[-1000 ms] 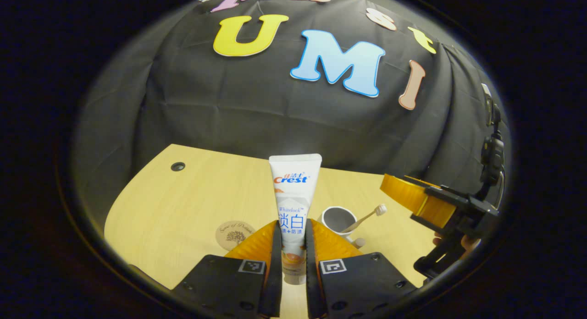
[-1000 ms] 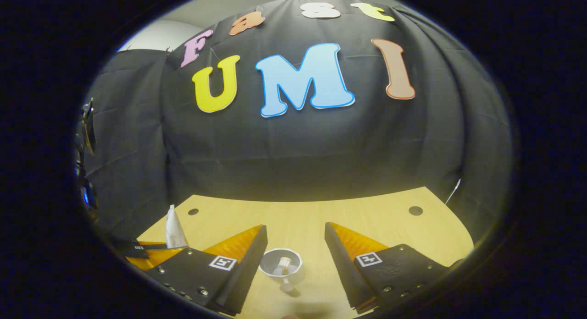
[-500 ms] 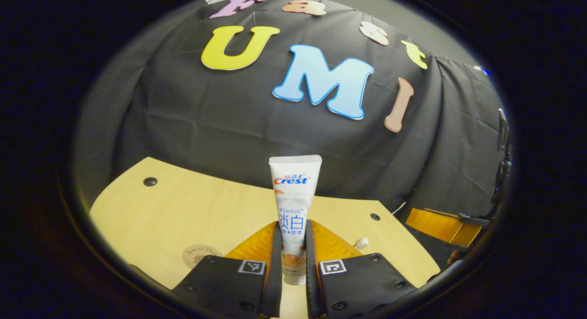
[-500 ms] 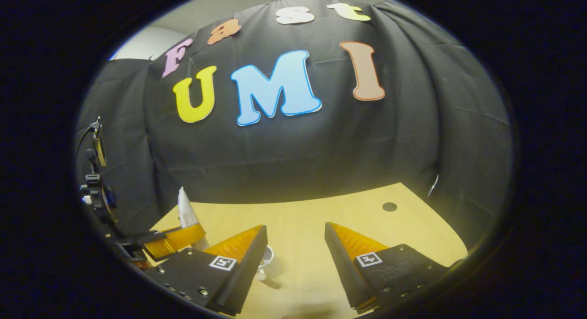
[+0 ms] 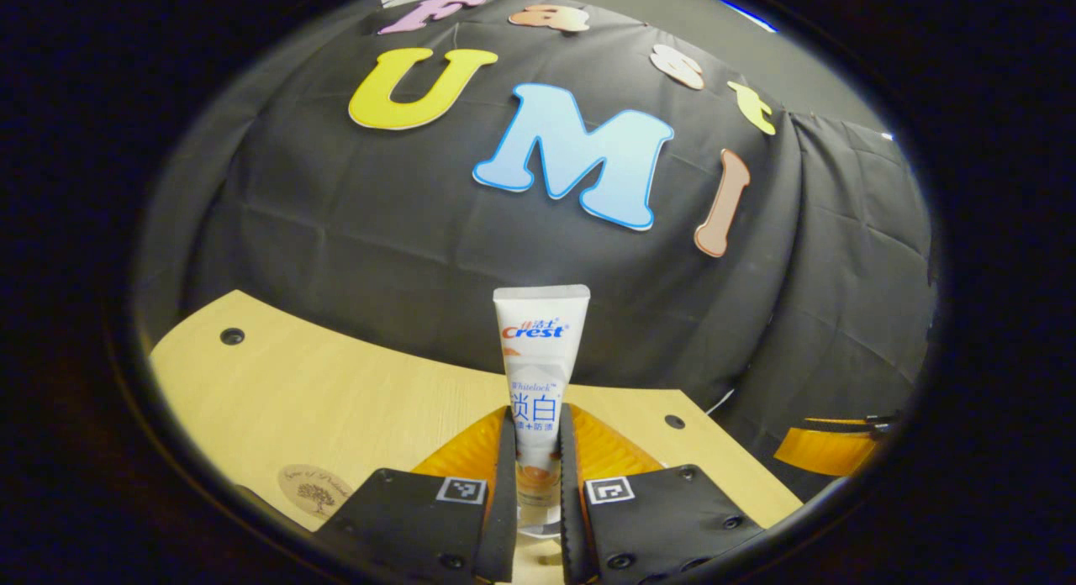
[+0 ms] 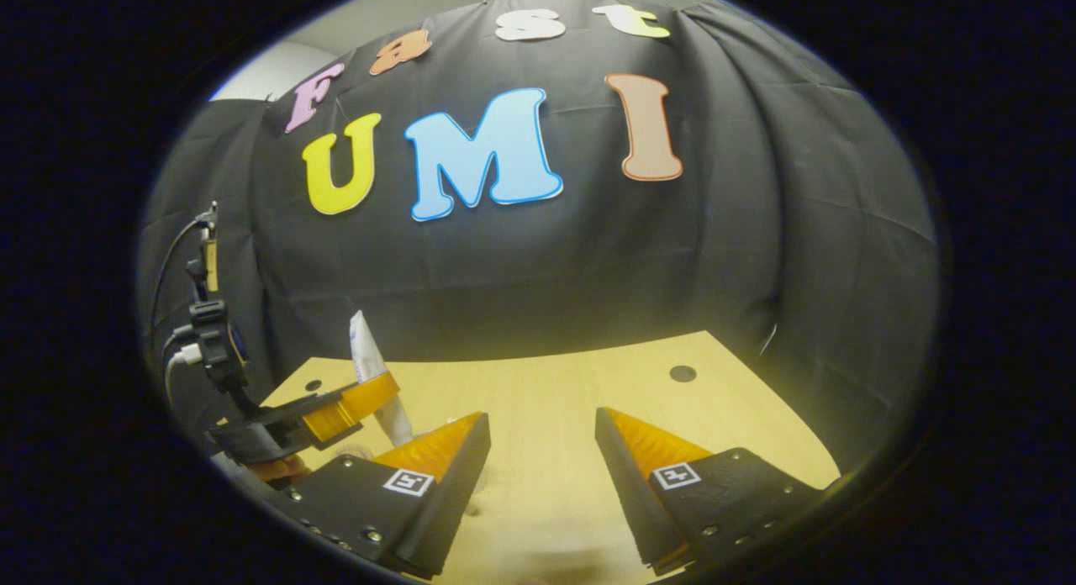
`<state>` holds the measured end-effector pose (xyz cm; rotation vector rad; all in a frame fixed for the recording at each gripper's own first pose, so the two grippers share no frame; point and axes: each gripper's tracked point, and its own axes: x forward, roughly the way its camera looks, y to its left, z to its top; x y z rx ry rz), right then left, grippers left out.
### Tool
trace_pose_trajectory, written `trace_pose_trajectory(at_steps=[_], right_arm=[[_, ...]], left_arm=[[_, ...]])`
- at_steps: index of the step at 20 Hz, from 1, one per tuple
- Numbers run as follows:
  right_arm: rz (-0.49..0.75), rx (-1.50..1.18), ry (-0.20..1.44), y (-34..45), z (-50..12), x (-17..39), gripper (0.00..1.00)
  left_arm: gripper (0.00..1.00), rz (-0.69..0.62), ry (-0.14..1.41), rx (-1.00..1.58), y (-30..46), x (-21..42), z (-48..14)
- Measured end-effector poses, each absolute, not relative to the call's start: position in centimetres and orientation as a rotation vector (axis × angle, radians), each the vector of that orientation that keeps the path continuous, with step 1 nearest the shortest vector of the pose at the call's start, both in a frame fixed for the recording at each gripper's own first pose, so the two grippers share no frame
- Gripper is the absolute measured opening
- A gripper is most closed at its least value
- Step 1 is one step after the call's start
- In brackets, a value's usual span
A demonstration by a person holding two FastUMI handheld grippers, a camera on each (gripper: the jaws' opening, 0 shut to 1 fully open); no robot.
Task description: Put the toothbrush and toothpaste on the desktop into the cup, then pick up the cup and place it on the coaster on the desktop.
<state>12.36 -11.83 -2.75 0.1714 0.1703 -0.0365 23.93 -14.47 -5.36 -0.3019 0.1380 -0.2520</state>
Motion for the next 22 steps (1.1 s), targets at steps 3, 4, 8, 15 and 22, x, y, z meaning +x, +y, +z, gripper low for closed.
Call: trace_pose_trajectory(at_steps=[3, 4, 8, 15, 22], right_arm=[[-0.047, 0.174, 0.192, -12.4, -3.5, 12.0, 0.8], [-0.047, 0.176, 0.198, -12.6, -3.7, 11.9, 0.79], [-0.044, 0.183, 0.217, -12.5, -4.4, 11.6, 0.8], [-0.018, 0.19, 0.248, -11.6, -5.7, 11.3, 0.8], [0.01, 0.199, 0.256, -10.4, -5.8, 11.8, 0.8]], left_arm=[[0.29, -0.246, 0.151, -0.281, -15.2, 25.0, -6.6], [0.31, -0.247, 0.15, -0.266, -15.5, 25.3, -6.9], [0.31, -0.25, 0.148, -0.224, -16.5, 25.8, -8.1], [0.33, -0.256, 0.145, -0.162, -17.1, 25.3, -10.4], [0.77, -0.266, 0.182, -0.169, -16.1, 23.8, -10.4]])
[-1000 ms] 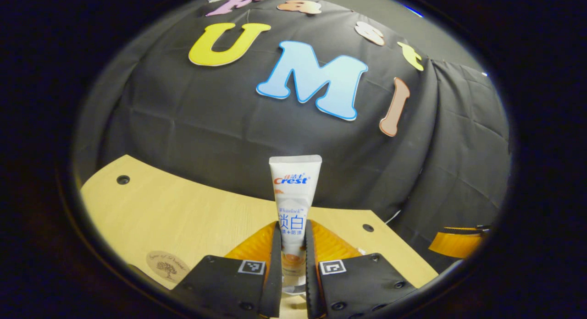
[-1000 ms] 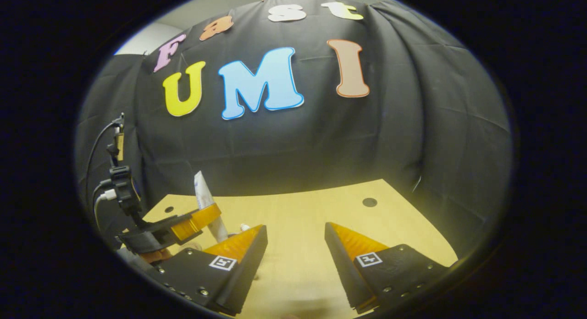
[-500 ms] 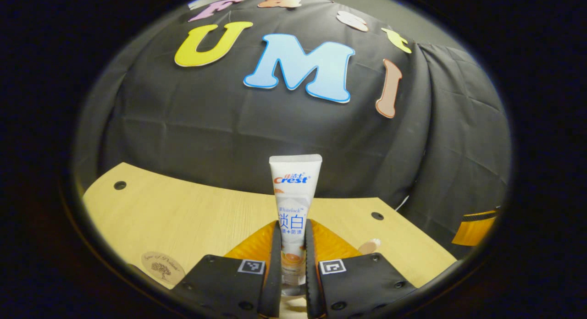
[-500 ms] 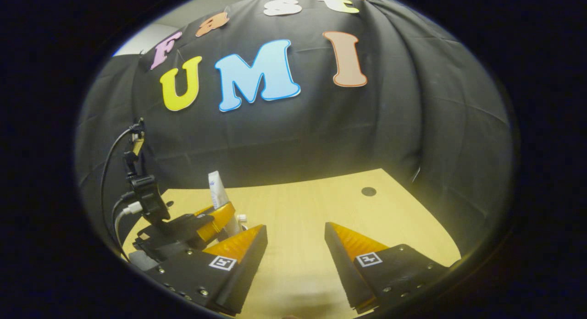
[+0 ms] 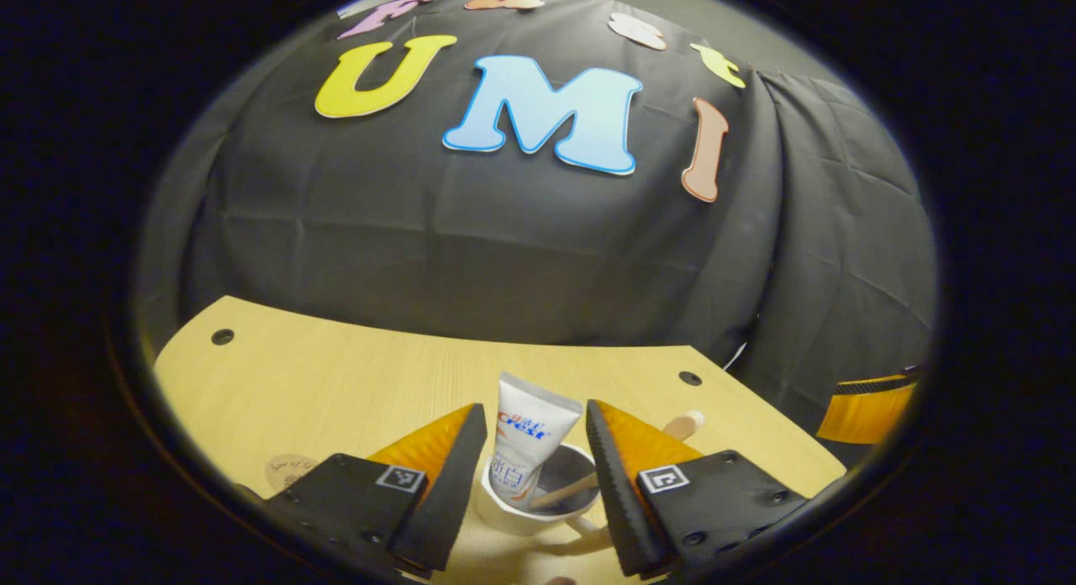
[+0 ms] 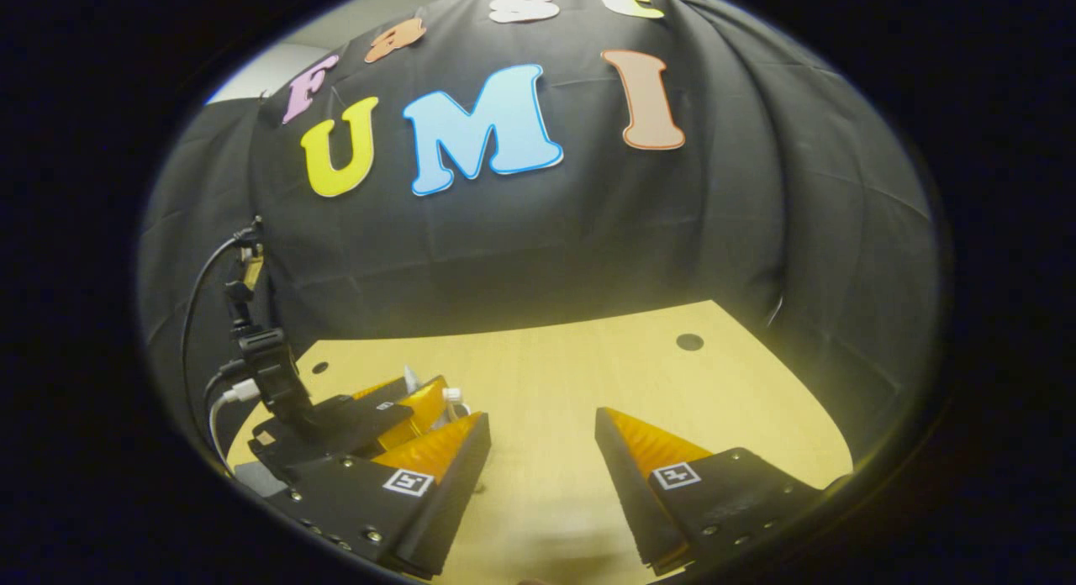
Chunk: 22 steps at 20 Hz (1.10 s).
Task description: Put the toothbrush and toothpaste on the desktop into the cup, then pick up the cup and place it on the coaster on the desktop.
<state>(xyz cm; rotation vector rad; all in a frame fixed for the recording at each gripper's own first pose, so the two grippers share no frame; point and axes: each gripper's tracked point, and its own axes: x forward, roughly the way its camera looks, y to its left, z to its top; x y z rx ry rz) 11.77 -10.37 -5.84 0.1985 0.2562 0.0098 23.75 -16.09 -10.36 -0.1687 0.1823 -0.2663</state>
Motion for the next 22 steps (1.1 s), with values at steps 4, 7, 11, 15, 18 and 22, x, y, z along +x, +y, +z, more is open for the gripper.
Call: trace_pose_trajectory(at_steps=[4, 7, 11, 15, 18, 22], right_arm=[[0.028, 0.189, 0.275, -9.3, -6.4, 12.2, 0.8], [0.043, 0.167, 0.293, -8.7, -7.0, 12.5, 0.79], [0.068, 0.138, 0.32, -7.5, -7.5, 13.2, 0.79], [0.137, 0.127, 0.339, -5.1, -7.9, 13.7, 0.8], [0.167, 0.149, 0.368, -3.8, -8.5, 14.2, 0.87], [0.181, 0.163, 0.43, -2.6, -10.0, 15.0, 0.93]], left_arm=[[0.95, -0.263, 0.16, -0.164, -15.4, 22.6, -9.0], [0.97, -0.267, 0.142, -0.151, -15.0, 21.4, -7.5], [0.99, -0.254, 0.118, -0.16, -13.4, 19.8, -5.3], [0.97, -0.23, 0.102, -0.161, -11.5, 18.4, -3.8], [0.97, -0.209, 0.099, -0.154, -10.0, 17.7, -3.5], [0.97, -0.179, 0.11, -0.163, -7.9, 16.5, -3.6]])
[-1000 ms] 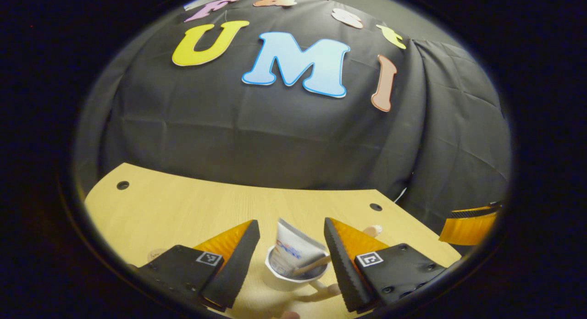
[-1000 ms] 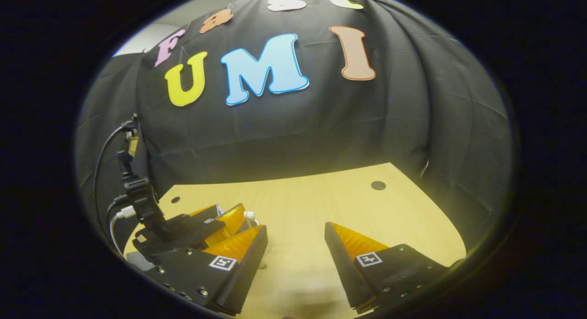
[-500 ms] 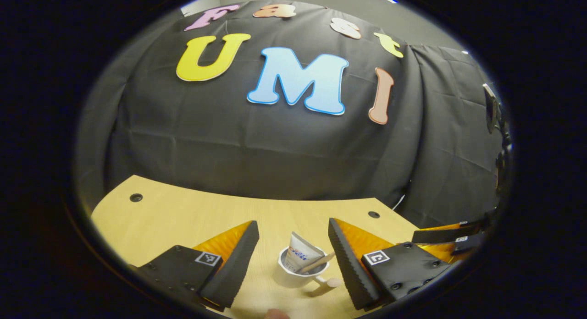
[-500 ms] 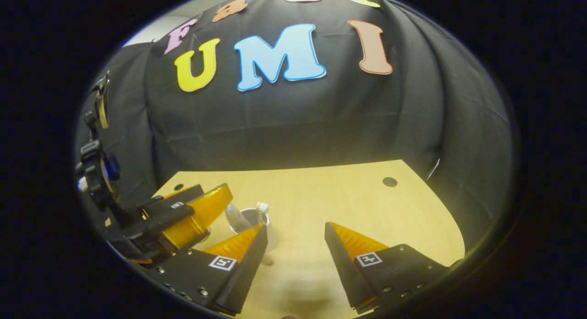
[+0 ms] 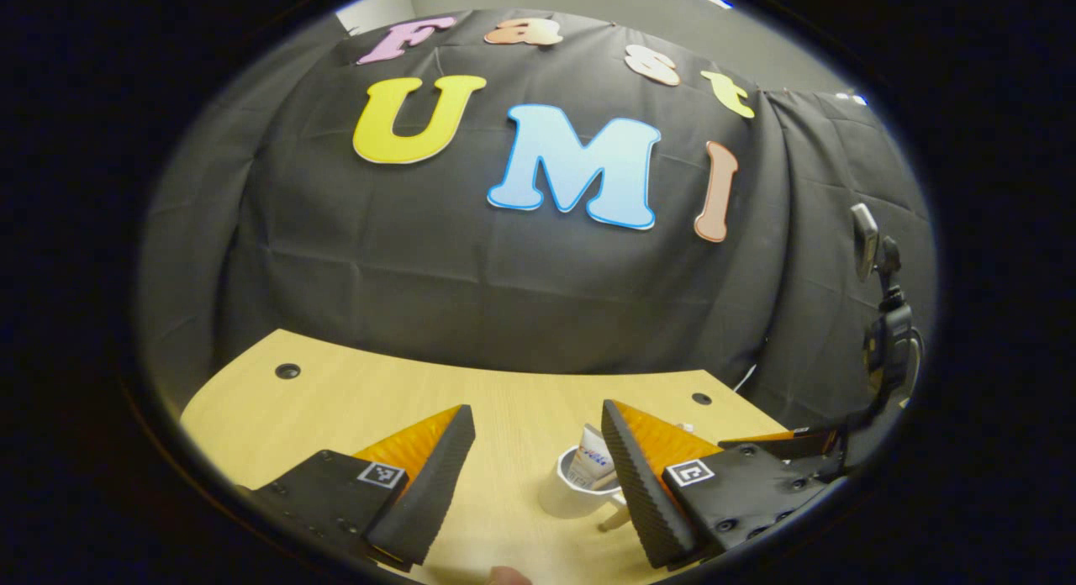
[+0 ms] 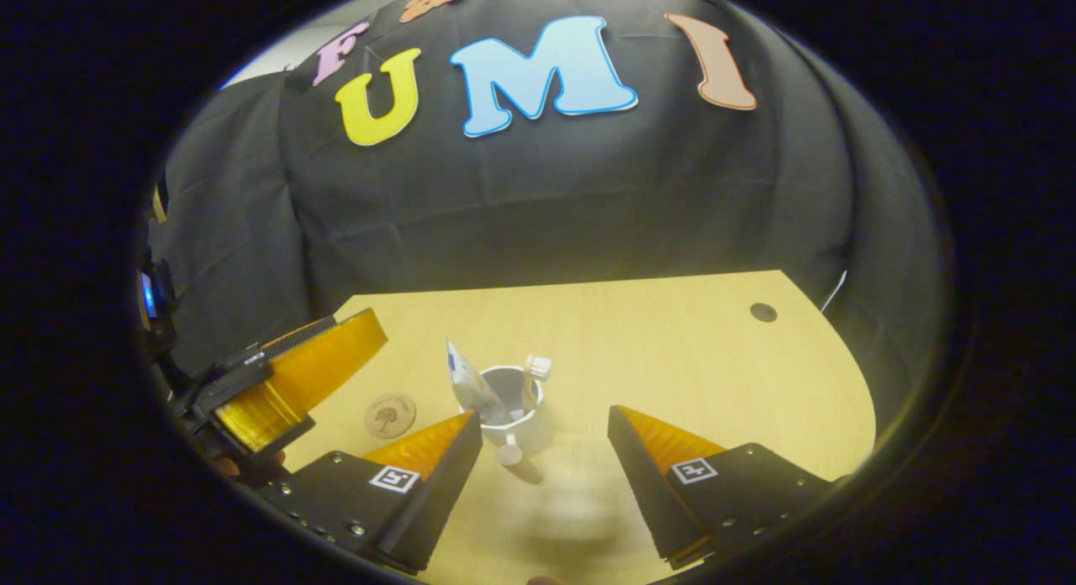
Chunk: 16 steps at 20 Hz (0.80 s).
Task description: Put the toothbrush and toothpaste on the desktop into the cup, then pick up the cup and place it on the coaster on the desktop.
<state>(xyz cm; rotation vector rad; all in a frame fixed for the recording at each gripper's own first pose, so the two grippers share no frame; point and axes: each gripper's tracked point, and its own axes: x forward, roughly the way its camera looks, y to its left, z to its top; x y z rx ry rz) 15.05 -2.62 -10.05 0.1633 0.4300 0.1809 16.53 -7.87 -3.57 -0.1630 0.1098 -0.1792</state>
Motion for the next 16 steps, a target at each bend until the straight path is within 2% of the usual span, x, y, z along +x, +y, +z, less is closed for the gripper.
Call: trace_pose_trajectory(at_steps=[8, 16], right_arm=[[0.242, 0.026, 0.555, 0.1, -13.2, 16.0, 0.93], [0.239, -0.059, 0.734, 0.4, -16.7, 16.3, 0.93]], left_arm=[[0.99, -0.127, 0.175, -0.203, -4.9, 15.0, -5.2], [0.97, -0.076, 0.271, -0.238, -2.4, 12.5, -7.6]])
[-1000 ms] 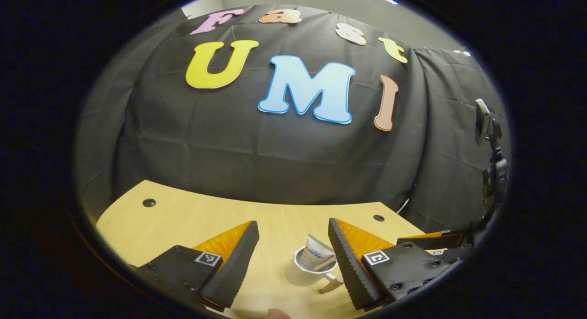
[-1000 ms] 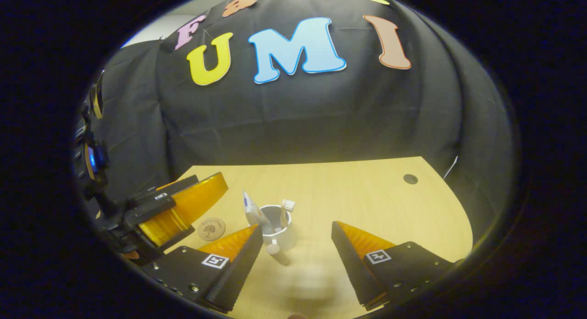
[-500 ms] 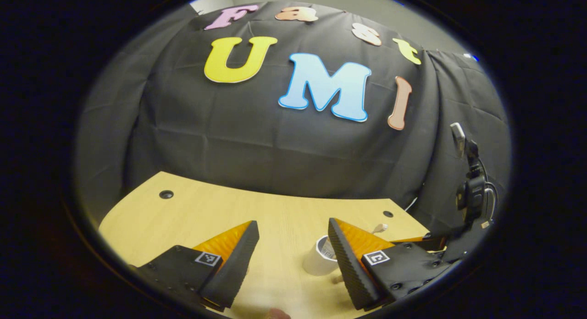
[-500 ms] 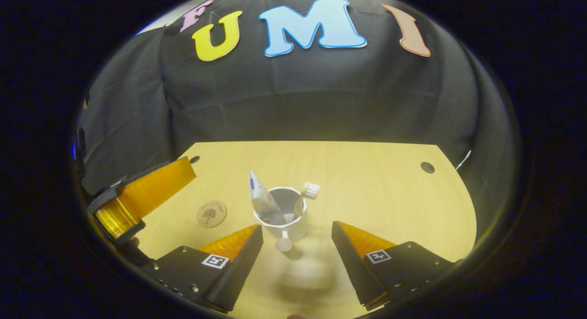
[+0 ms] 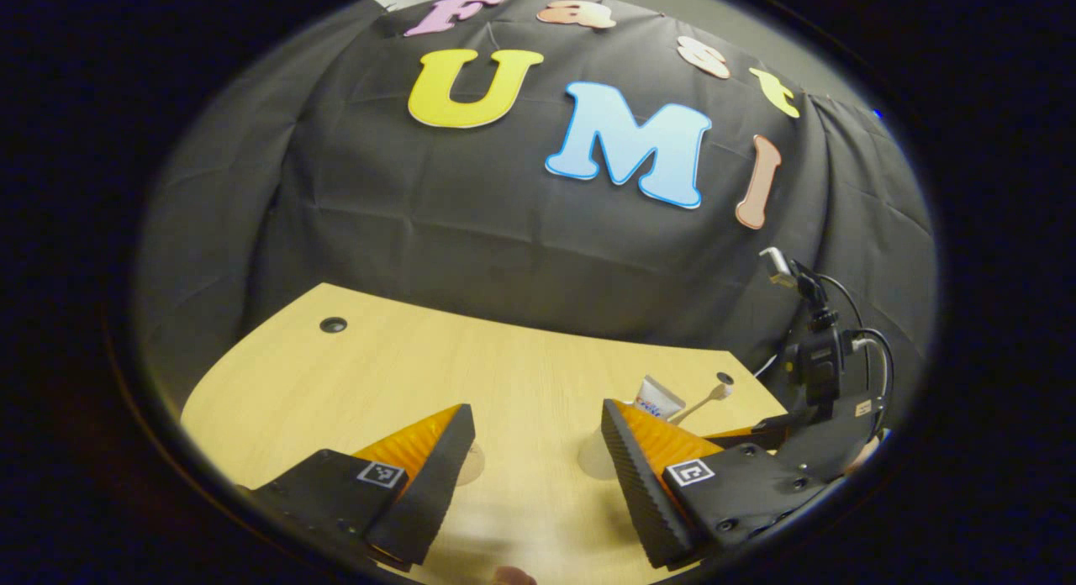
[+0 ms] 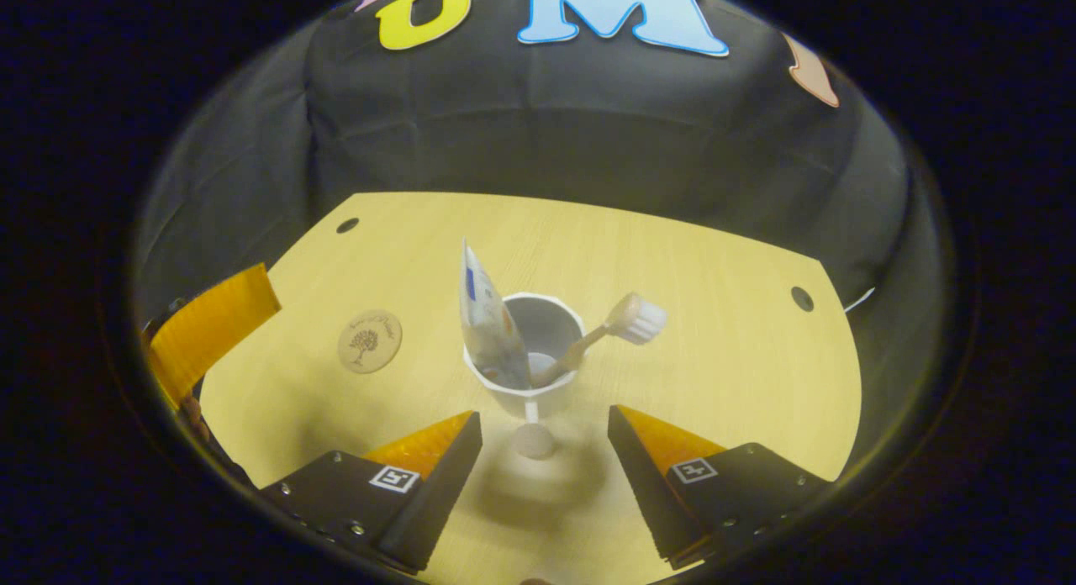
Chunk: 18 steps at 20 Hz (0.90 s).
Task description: Put the toothbrush and toothpaste on the desktop into the cup, then pick up the cup and place it on the coaster on the desktop.
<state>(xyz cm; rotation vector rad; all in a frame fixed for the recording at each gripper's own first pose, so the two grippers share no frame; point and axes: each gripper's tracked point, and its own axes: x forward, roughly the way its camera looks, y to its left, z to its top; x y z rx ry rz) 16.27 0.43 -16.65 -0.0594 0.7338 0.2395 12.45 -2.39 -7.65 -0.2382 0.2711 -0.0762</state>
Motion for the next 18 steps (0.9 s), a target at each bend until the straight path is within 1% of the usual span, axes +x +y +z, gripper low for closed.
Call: trace_pose_trajectory(at_steps=[6, 7, 8, 9, 10, 11, 12, 13, 14, 15, 16, 17, 18], right_arm=[[0.259, -0.108, 0.832, 0.9, -18.6, 16.8, 0.93], [0.263, -0.118, 0.841, 1.0, -18.8, 16.9, 0.98], [0.261, -0.128, 0.852, 1.0, -19.2, 17.1, 0.93], [0.261, -0.14, 0.859, 1.0, -19.4, 17.3, 0.93], [0.261, -0.149, 0.863, 1.1, -19.4, 17.5, 0.92], [0.263, -0.156, 0.866, 1.3, -19.6, 17.7, 0.91], [0.265, -0.16, 0.868, 1.5, -19.8, 18.0, 0.91], [0.268, -0.164, 0.872, 1.6, -19.8, 18.2, 0.91], [0.27, -0.168, 0.882, 1.7, -19.9, 18.5, 0.91], [0.271, -0.17, 0.893, 1.8, -20.1, 18.7, 0.91], [0.274, -0.172, 0.904, 2.0, -20.3, 18.7, 0.9], [0.276, -0.178, 0.916, 1.9, -20.4, 18.8, 0.9], [0.275, -0.187, 0.927, 1.9, -20.5, 18.8, 0.9]], left_arm=[[0.97, -0.054, 0.322, -0.257, -1.4, 11.0, -9.4], [0.97, -0.054, 0.33, -0.263, -1.4, 10.8, -9.5], [0.97, -0.05, 0.336, -0.267, -1.3, 10.6, -9.8], [0.99, -0.048, 0.339, -0.271, -1.3, 10.3, -9.9], [0.97, -0.046, 0.343, -0.273, -1.3, 10.2, -10.1], [0.97, -0.043, 0.348, -0.275, -1.3, 10.0, -10.2], [0.99, -0.041, 0.353, -0.276, -1.3, 9.9, -10.5], [0.97, -0.041, 0.357, -0.277, -1.3, 9.7, -10.7], [0.97, -0.038, 0.361, -0.277, -1.2, 9.6, -10.8], [0.99, -0.037, 0.364, -0.279, -1.1, 9.4, -11.0], [0.97, -0.035, 0.367, -0.281, -1.0, 9.2, -11.0], [0.99, -0.032, 0.369, -0.282, -0.8, 9.2, -11.1], [0.97, -0.026, 0.37, -0.285, -0.7, 9.0, -11.2]])
